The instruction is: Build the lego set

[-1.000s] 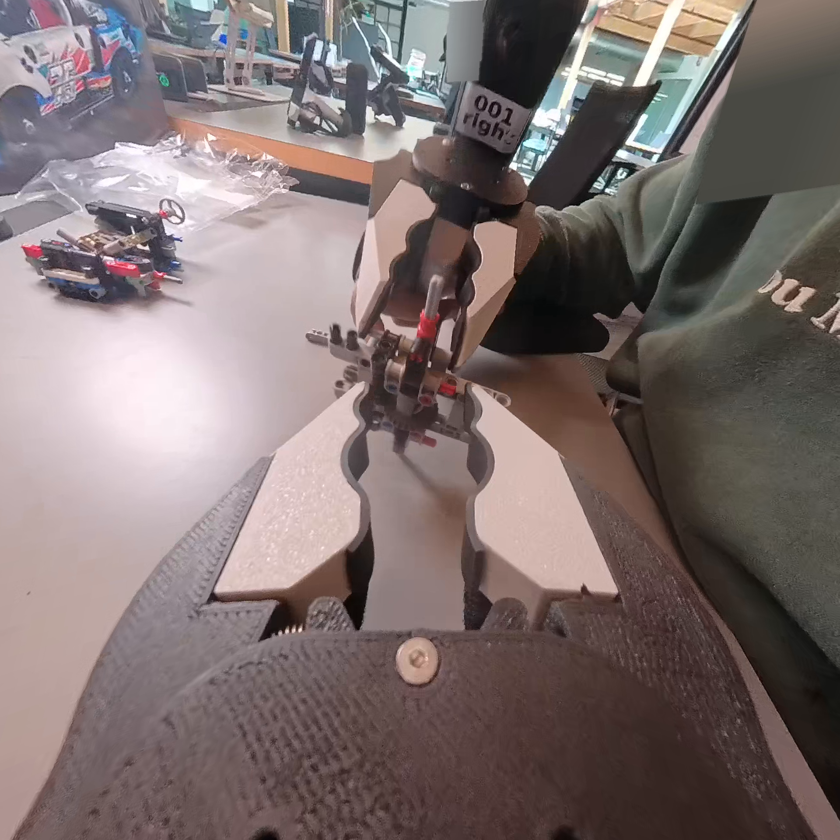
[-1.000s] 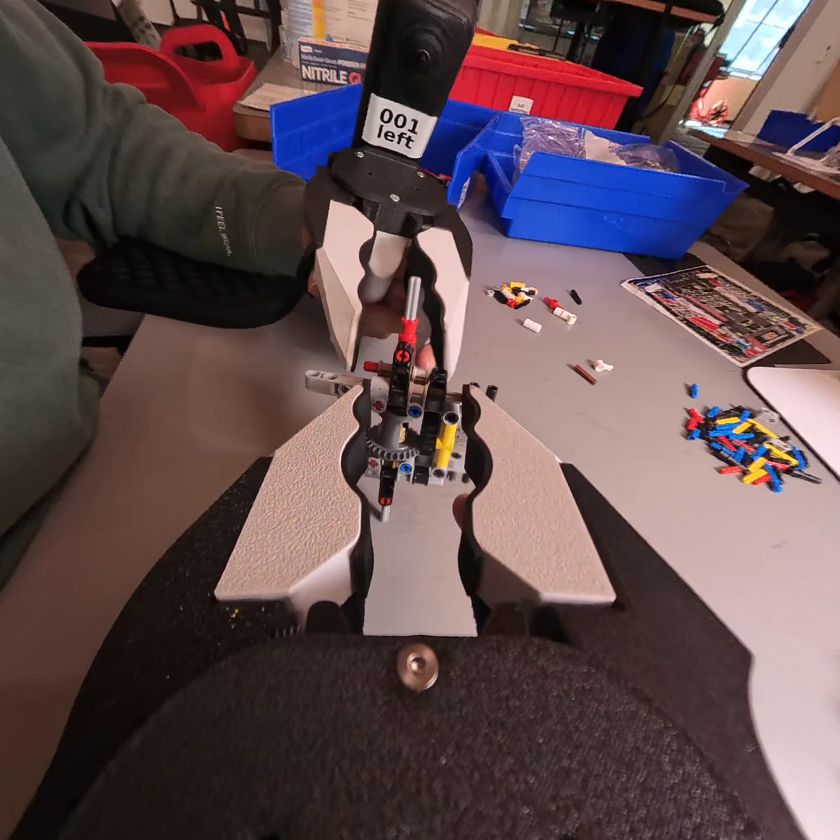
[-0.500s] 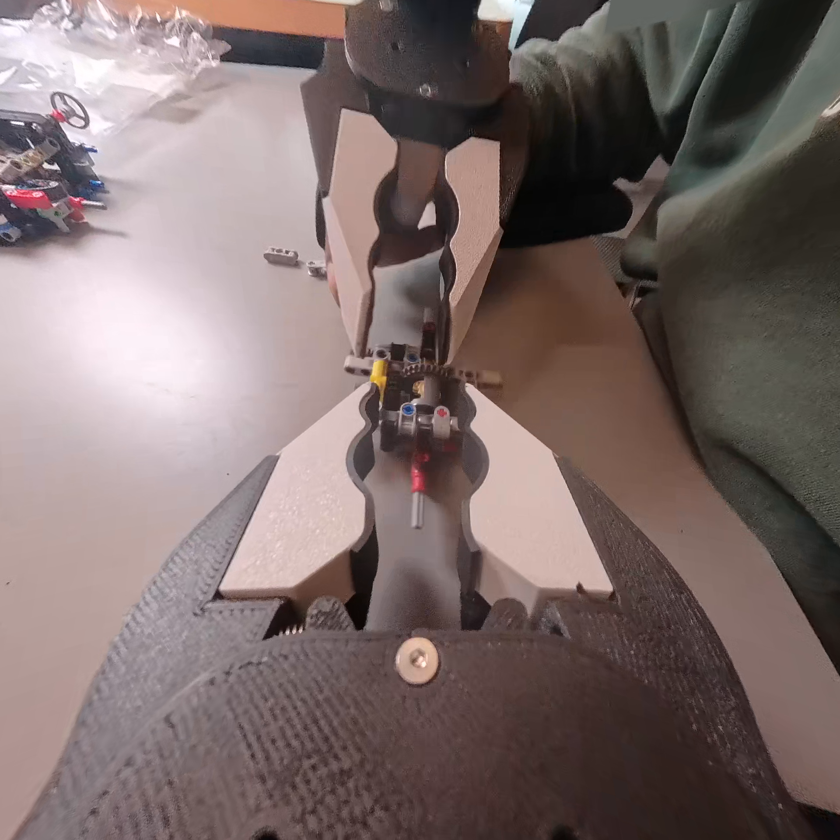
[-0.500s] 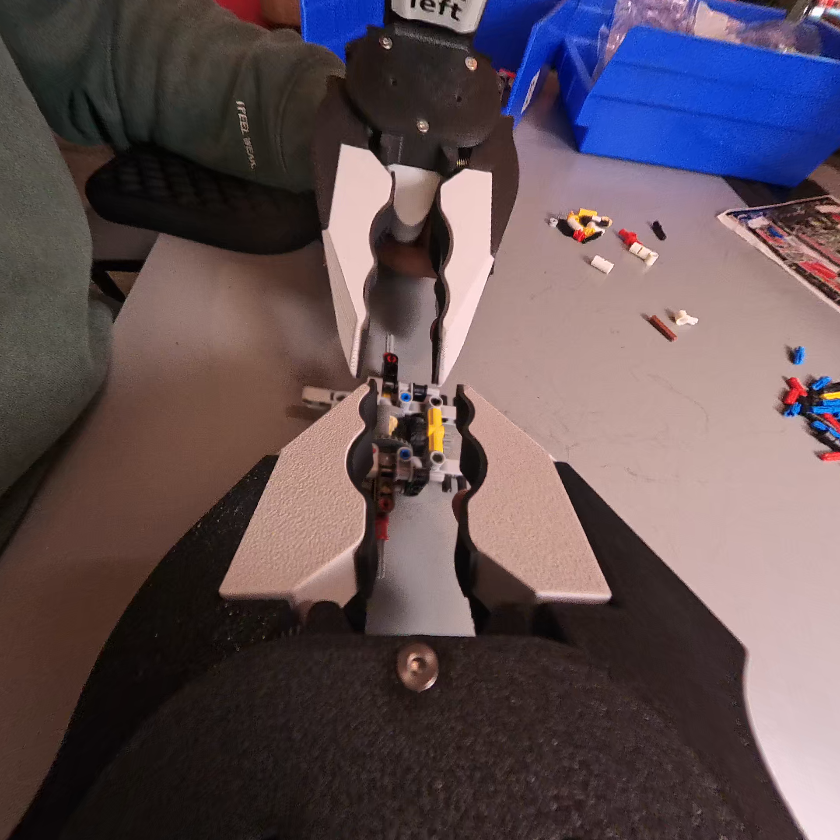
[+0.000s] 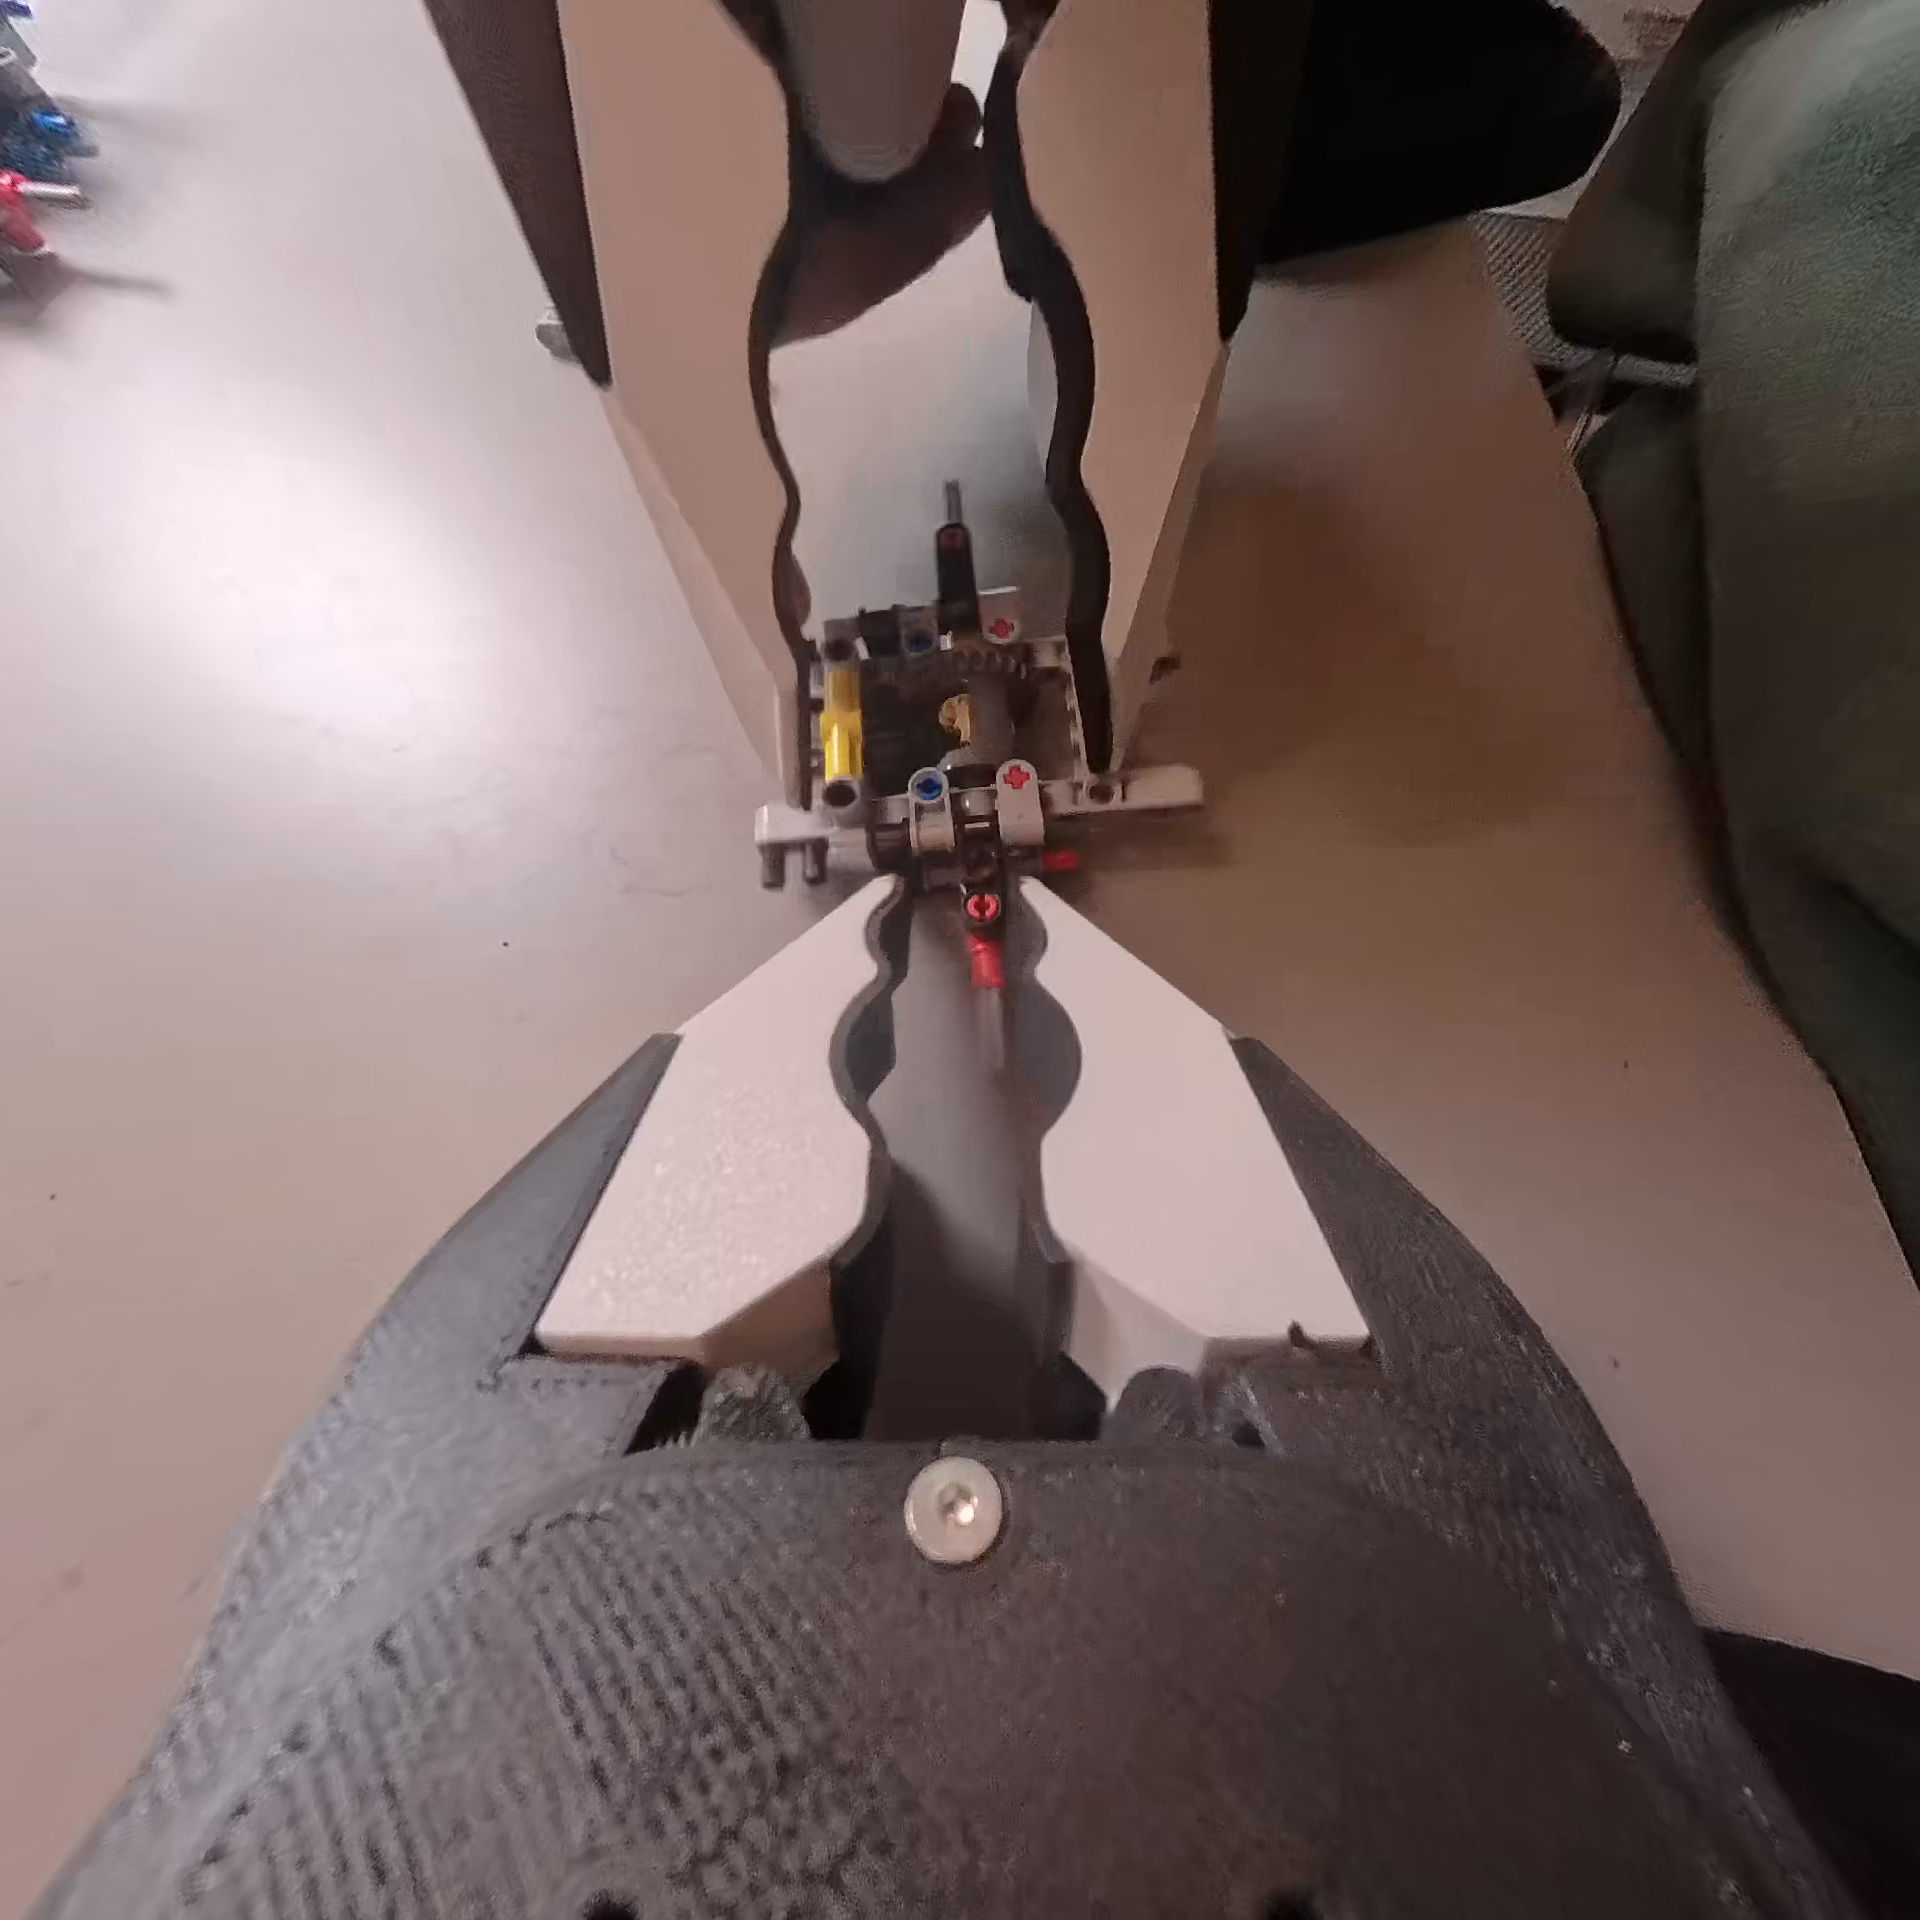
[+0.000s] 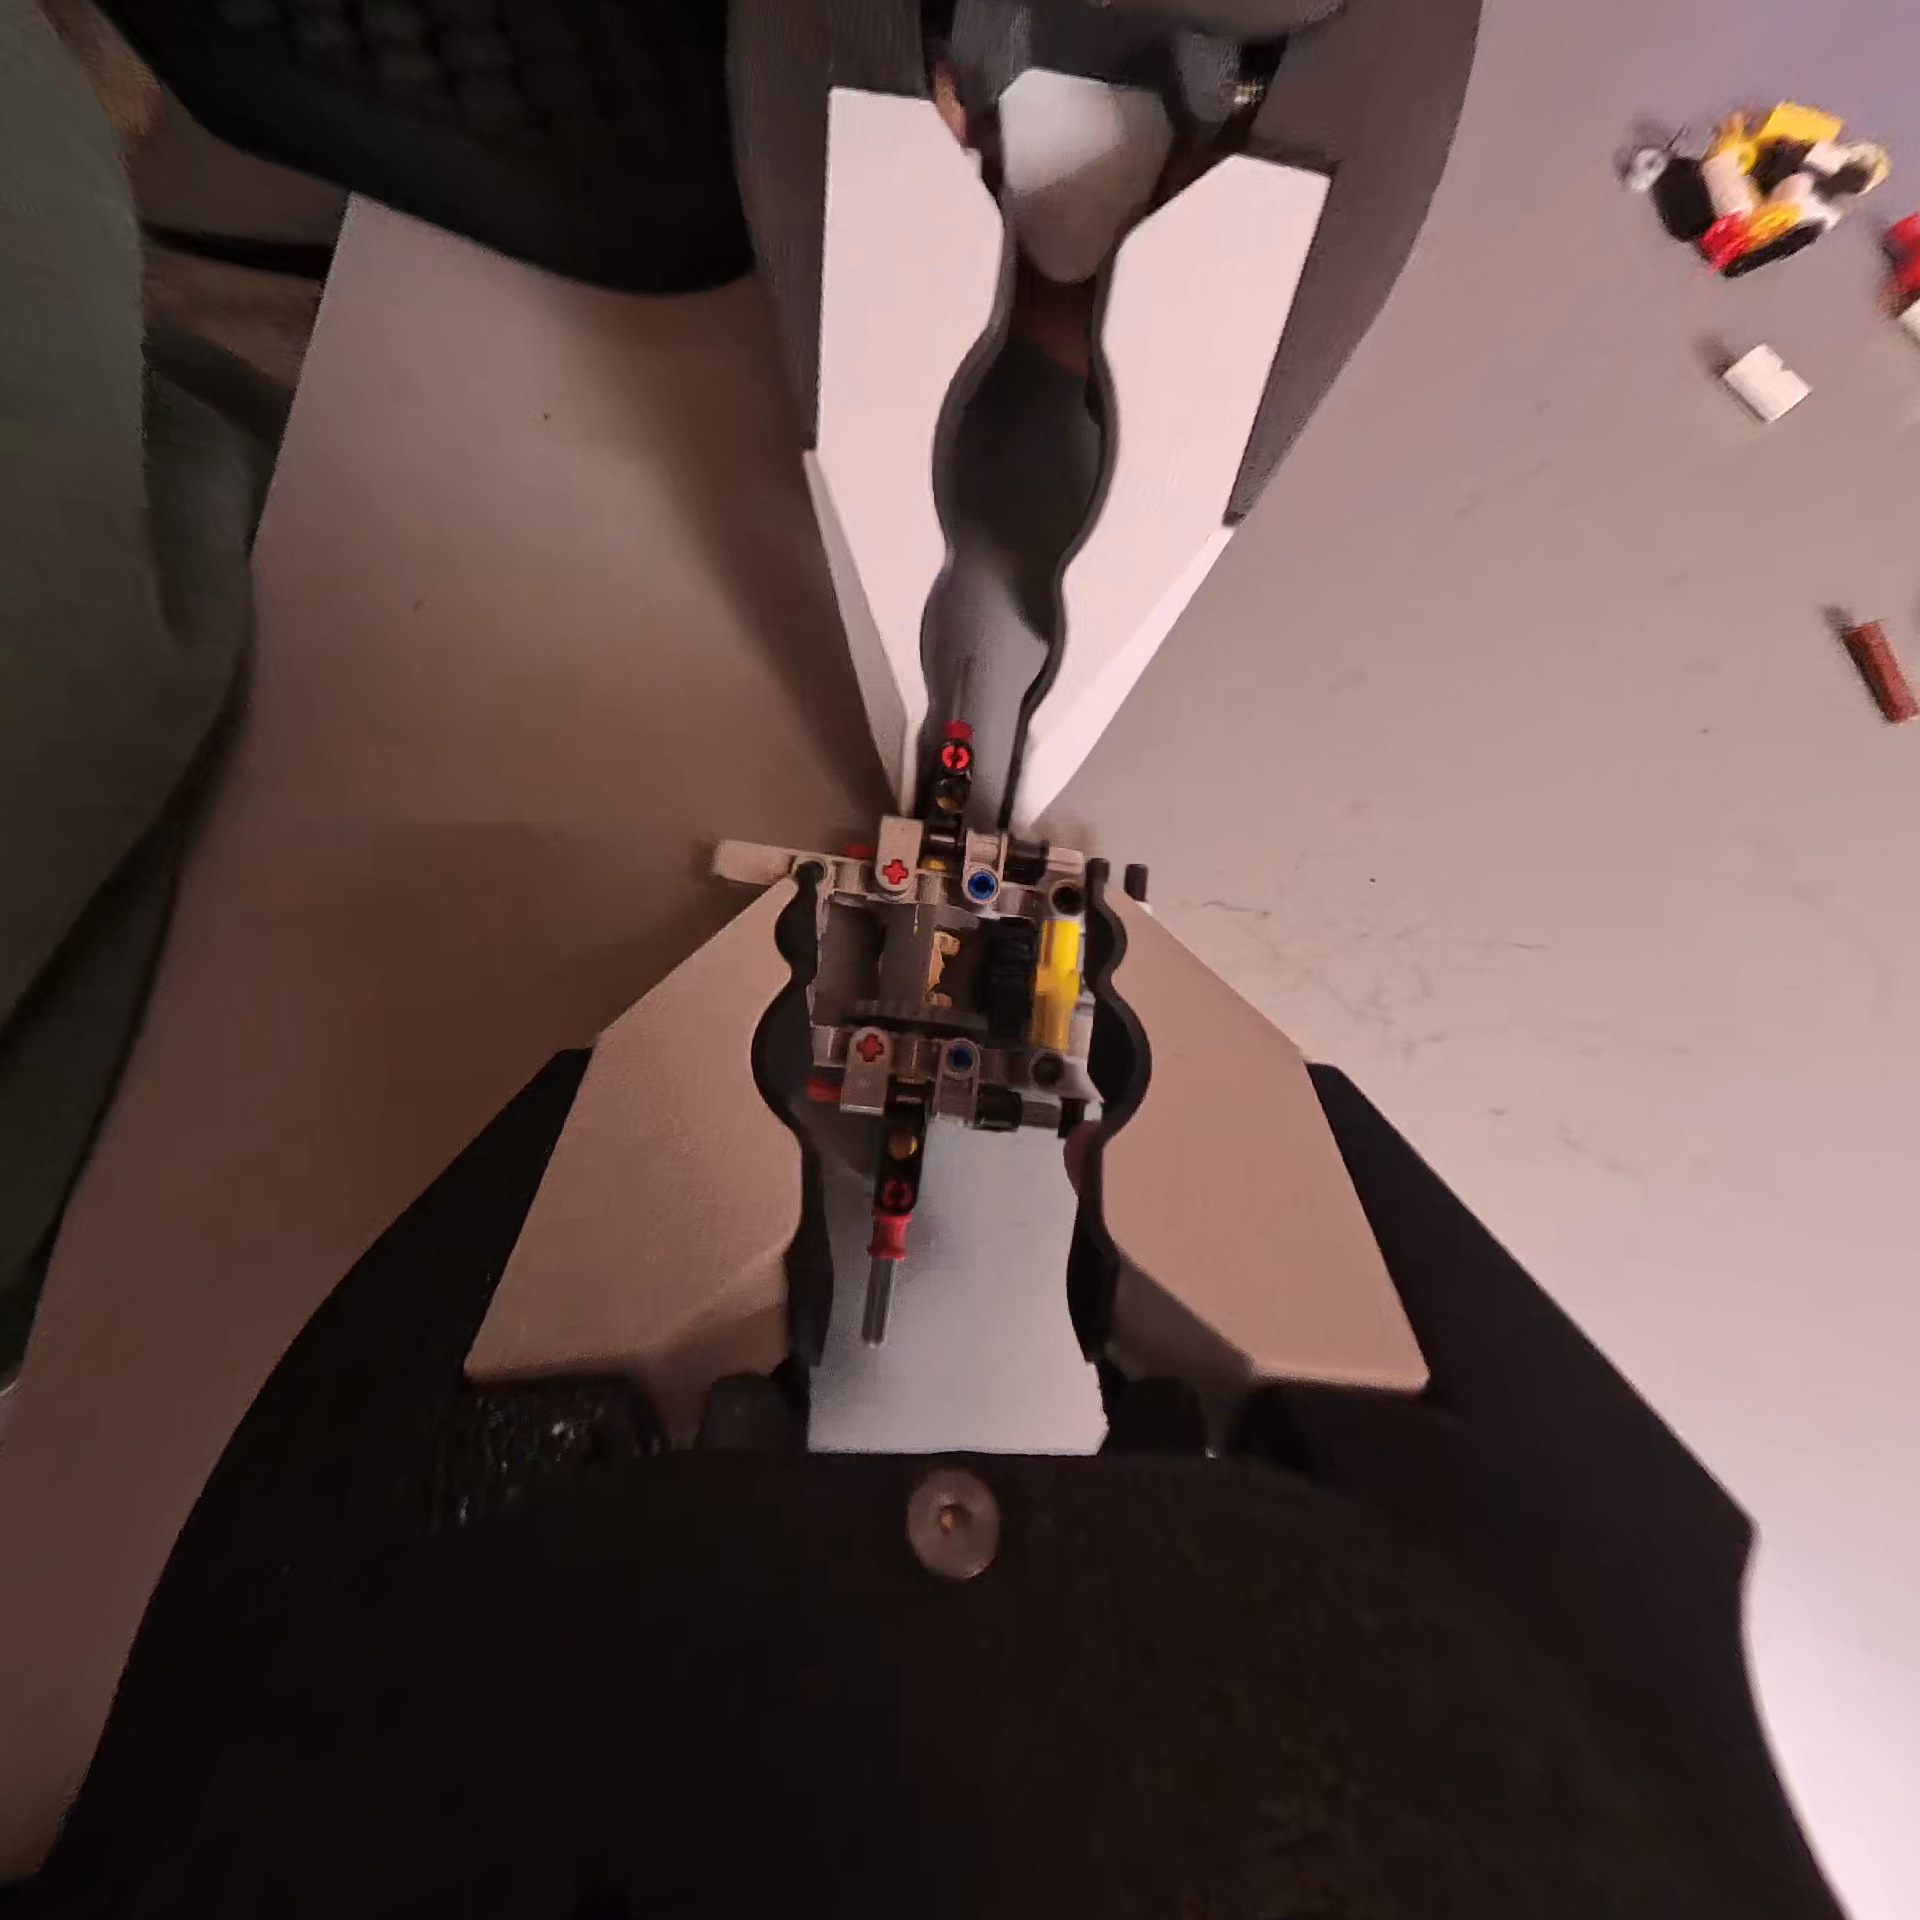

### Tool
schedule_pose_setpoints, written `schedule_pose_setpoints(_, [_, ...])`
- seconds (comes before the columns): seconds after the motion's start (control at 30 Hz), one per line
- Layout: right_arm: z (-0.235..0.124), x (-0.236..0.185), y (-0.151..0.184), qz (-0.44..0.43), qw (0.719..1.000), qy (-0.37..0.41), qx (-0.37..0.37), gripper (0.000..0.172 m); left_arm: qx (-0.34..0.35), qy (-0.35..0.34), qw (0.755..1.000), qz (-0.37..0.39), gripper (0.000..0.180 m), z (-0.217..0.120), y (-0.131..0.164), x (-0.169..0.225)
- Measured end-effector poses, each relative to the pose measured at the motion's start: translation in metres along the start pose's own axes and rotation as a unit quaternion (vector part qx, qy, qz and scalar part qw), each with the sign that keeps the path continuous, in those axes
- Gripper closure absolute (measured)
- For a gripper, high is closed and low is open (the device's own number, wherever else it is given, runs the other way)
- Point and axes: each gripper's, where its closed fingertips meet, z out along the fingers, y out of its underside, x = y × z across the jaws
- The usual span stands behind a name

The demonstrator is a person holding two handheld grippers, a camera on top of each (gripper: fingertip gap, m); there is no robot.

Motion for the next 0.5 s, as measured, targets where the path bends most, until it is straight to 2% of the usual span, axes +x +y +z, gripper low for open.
schedule_pose_setpoints(0.1, [-0.0002, 0.0048, 0.0015, 0.01, 1.0, -0.02, -0.014, 0.122, 0.001, -0.012, 1.0, 0.019, 0.174, 0.001, -0.0002, -0.0016])
schedule_pose_setpoints(0.5, [0.0018, 0.0087, 0.0033, -0.01, 0.997, -0.033, -0.07, 0.127, 0.004, -0.015, 0.999, 0.048, 0.174, 0.0044, -0.0022, -0.0016])
